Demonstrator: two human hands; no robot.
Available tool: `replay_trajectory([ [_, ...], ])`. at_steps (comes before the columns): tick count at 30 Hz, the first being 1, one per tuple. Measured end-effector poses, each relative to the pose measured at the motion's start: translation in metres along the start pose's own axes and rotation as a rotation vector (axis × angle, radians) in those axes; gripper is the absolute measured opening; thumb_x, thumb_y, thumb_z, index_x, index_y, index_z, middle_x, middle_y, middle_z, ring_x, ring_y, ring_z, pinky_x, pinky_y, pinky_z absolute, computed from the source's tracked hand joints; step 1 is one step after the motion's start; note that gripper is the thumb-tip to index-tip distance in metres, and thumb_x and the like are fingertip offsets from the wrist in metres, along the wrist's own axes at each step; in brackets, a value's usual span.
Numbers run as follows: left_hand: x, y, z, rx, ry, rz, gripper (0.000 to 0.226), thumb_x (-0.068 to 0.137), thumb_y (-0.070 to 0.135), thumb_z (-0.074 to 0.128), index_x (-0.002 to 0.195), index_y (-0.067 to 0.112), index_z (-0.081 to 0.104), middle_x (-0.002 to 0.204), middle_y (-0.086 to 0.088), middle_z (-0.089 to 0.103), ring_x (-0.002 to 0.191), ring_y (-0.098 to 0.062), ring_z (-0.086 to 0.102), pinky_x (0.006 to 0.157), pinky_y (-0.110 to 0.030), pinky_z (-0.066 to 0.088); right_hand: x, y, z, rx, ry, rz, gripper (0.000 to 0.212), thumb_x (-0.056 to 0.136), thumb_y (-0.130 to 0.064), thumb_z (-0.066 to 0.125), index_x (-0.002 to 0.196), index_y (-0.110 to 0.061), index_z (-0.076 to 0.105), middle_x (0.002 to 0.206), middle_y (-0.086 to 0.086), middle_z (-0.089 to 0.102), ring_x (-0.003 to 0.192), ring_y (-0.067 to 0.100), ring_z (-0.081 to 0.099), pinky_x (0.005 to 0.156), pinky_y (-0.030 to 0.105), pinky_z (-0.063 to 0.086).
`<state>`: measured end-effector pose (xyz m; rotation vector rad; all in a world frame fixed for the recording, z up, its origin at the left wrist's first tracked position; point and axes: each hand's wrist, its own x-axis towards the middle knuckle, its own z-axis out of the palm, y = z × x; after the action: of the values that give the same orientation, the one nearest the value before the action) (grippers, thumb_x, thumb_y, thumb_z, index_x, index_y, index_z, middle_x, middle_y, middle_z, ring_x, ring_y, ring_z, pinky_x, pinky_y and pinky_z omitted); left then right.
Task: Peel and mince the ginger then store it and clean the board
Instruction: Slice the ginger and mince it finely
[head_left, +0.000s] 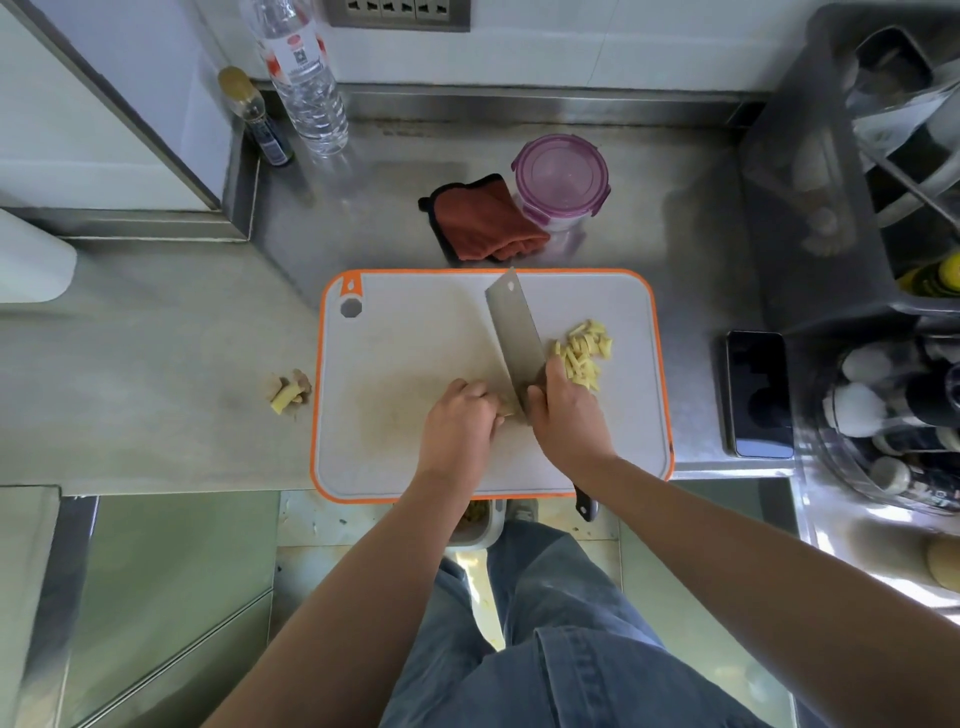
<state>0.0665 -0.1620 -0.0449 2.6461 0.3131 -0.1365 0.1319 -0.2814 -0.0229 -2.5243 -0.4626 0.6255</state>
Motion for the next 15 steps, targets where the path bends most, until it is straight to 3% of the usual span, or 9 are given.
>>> replay_trajectory([
  [3, -0.002, 0.0, -0.003, 0.018, -0.004, 0.009, 0.023, 0.085, 0.02, 0.067, 0.107, 0.013, 0.066, 0.103, -0.002, 0.06, 0.096, -0.019, 0.053, 0.082, -0.027, 0.047, -0.002, -0.001, -0.006, -0.028, -0.032, -0.094, 0.008, 0.097, -0.022, 0.037, 0.102, -0.016, 0.035, 0.068, 0.009, 0.056, 0.059, 0.029, 0.054, 0.052, 0.042, 0.046],
  [7, -0.011, -0.004, -0.005, 0.038, 0.047, -0.024, 0.032, 0.08, 0.022, 0.074, 0.11, 0.014, 0.064, 0.104, -0.004, 0.059, 0.095, -0.021, 0.054, 0.084, -0.029, 0.047, -0.006, -0.002, -0.014, -0.188, -0.103, -0.179, 0.011, 0.099, -0.024, 0.036, 0.103, -0.014, 0.034, 0.062, -0.001, 0.043, 0.057, 0.024, 0.046, 0.052, 0.031, 0.034],
  [15, -0.011, -0.007, -0.003, 0.012, 0.036, -0.046, 0.017, 0.086, 0.014, 0.066, 0.1, 0.013, 0.075, 0.098, -0.002, 0.066, 0.092, -0.02, 0.054, 0.077, -0.028, 0.049, -0.011, -0.006, -0.007, -0.323, -0.173, -0.148, 0.011, 0.098, -0.017, 0.036, 0.108, -0.014, 0.032, 0.074, 0.007, 0.054, 0.066, 0.027, 0.055, 0.06, 0.039, 0.049],
])
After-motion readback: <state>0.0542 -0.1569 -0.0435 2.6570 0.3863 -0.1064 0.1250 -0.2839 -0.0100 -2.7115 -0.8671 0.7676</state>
